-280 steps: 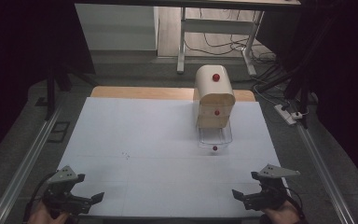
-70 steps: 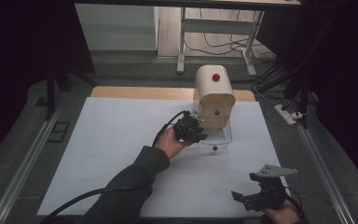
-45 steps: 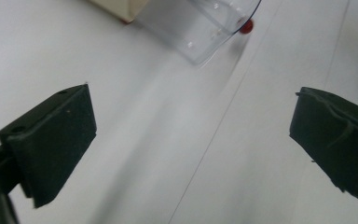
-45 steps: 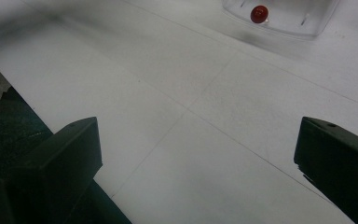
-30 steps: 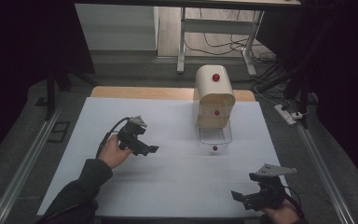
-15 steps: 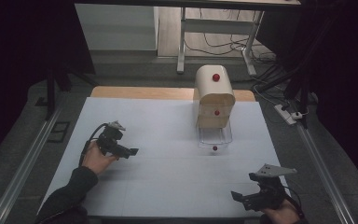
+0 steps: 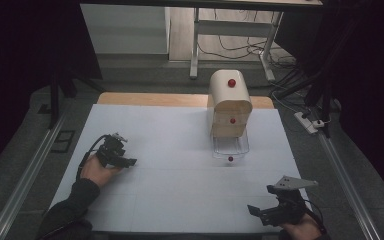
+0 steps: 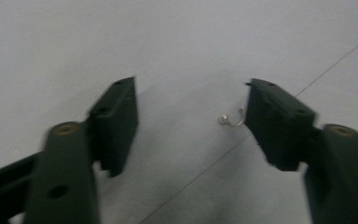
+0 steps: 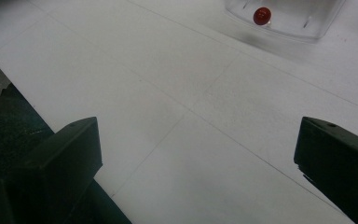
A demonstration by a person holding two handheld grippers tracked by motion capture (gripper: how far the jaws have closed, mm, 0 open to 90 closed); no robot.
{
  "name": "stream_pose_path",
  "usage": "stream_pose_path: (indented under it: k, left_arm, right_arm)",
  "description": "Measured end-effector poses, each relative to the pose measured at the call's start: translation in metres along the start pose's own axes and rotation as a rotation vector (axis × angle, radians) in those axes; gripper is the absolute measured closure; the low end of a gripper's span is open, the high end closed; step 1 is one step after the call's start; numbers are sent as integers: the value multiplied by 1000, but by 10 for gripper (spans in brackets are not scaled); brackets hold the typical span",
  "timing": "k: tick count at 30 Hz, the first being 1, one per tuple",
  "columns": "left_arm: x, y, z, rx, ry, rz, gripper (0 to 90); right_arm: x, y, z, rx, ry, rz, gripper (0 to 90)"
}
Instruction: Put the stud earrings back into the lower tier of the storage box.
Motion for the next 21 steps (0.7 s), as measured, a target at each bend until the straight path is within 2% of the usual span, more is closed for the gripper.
stream_pose_path:
  k: [2, 3, 4, 7, 14, 18, 21]
  left_arm:
    - [1, -1, -1, 1, -8, -7, 471]
    - [0, -1, -1, 3, -23, -7, 563]
    - [0, -1, -2, 3, -31, -6, 563]
    - [-3, 0, -3, 2, -51, 5, 667]
    - [-10, 0, 1, 36, -62, 36, 791]
    - [-14, 1, 3, 53, -21, 51, 844]
    - [-18, 2, 3, 69, 6, 46, 859]
  right_arm:
    - [0, 0, 0, 0, 0, 0, 3]
    - [0, 0, 0, -1, -1, -1, 3]
    - [0, 0, 0, -1, -1, -1, 3]
    - [0, 0, 0, -2, 0, 5, 3]
    - [0, 0, 0, -4, 2, 6, 3]
    - [0, 0, 0, -5, 2, 6, 3]
    - [0, 0, 0, -4, 2, 6, 3]
Point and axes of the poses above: each handheld gripper's, and its own axes: z roughly forward along the jaws, y roughly out of its top, x roughly to its left, the point moved 4 cm from there along z, roughly forward along the jaws, and after that the axes turned 8 degrees about x, right-handed, at the moved point
